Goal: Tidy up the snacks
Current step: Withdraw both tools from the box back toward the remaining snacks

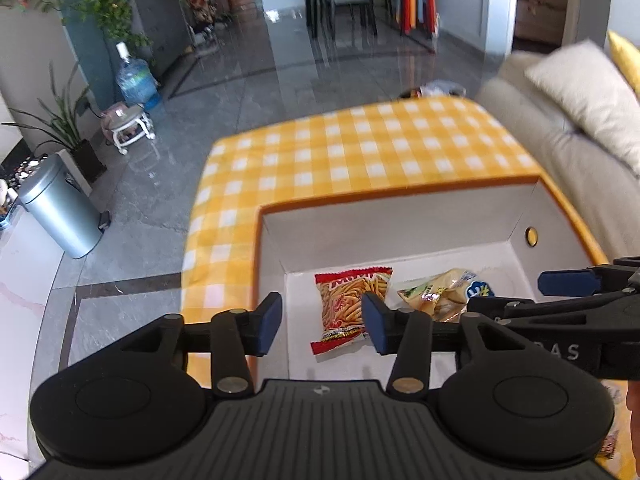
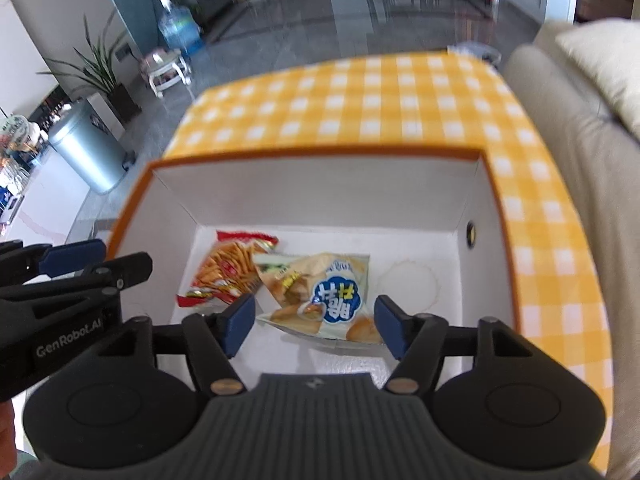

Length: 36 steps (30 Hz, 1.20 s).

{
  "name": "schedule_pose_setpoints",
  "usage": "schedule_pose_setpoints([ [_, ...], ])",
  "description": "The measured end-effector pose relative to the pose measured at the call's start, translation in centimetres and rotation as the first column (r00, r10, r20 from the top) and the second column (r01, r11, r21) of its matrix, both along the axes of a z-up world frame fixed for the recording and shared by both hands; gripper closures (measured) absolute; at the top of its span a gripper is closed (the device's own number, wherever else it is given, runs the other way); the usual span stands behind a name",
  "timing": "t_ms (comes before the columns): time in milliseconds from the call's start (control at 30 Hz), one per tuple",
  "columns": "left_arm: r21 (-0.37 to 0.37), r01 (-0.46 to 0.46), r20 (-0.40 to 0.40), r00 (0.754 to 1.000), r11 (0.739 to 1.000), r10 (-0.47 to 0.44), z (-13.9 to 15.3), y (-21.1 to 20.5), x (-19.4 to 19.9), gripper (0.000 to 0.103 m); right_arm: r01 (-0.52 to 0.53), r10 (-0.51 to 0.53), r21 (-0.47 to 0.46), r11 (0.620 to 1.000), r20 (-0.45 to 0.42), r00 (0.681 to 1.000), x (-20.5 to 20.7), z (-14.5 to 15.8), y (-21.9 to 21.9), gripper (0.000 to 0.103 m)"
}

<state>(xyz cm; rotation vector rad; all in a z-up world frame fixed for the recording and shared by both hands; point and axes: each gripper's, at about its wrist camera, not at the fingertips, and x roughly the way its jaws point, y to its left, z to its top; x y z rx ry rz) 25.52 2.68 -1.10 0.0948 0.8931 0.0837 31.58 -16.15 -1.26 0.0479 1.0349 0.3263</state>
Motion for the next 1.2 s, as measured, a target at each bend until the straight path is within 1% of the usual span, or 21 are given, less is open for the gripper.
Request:
schedule_pose_setpoints([
  [33,-0.005,-0.006,0.01,1.0,1.0,0.006,0.4,0.1,-0.7,0.046,-0.001,0.001,0.005,1.0,0.02,1.0,-0.6,0.6,-0.1,0.032],
  [133,-0.028,-0.013,0.045,0.999,1.0,0.014,1.7,0.5,-2.9,0.044,-0.002,0.0,0.03,1.0,0.073,0.997,-2.6,2.4,-0.6,0.031],
  [300,-0.07,-0.035,0.094,0.995,0.997,0.041,3.2,1.3,-6.8,0.042,0.029,-0.04,0.07,0.997,0.157,0.987,-6.4,4.5,-1.6,0.031],
  [467,-0.112,-0.046,0.14,0.988,0.993,0.062,4.5,1.3,-10.4,0.04,0.056,-0.071,0.068,0.996,0.233,0.97,-10.2,6.2,-2.0,0.03],
  [533,-0.115,-0.045,0.165,0.984,0.992,0.064,4.9,1.1,-11.8,0.04,0.058,-0.074,0.066,0.996,0.265,0.961,-11.9,6.9,-2.1,0.028],
  [633,-0.113,-0.027,0.191,0.98,0.993,0.048,5.3,0.7,-13.5,0.037,0.052,-0.066,0.052,0.997,0.316,0.946,-14.6,7.6,-2.5,0.027],
  [767,-0.12,0.019,0.171,0.985,0.993,0.002,5.1,0.1,-14.9,0.036,0.066,-0.076,0.041,0.997,0.371,0.926,-18.4,8.3,-3.1,0.027],
  [900,-0.133,0.04,0.148,0.989,0.99,-0.02,4.3,-0.4,-16.0,0.035,0.089,-0.095,0.032,0.995,0.367,0.925,-21.8,7.6,-4.2,0.027],
  [1000,-0.156,0.05,0.108,0.994,0.987,-0.033,3.1,-0.8,-16.4,0.035,0.099,-0.098,0.015,0.995,0.354,0.93,-23.9,6.7,-5.2,0.027],
  [1067,-0.165,0.057,0.079,0.996,0.985,-0.045,2.2,-1.2,-16.6,0.035,0.109,-0.103,0.001,0.994,0.322,0.941,-24.7,5.8,-5.9,0.027],
  [1200,-0.223,0.072,0.002,0.997,0.972,-0.073,0.0,-1.9,-16.8,0.035,0.121,-0.109,-0.034,0.992,0.245,0.963,-25.3,3.8,-7.2,0.028],
])
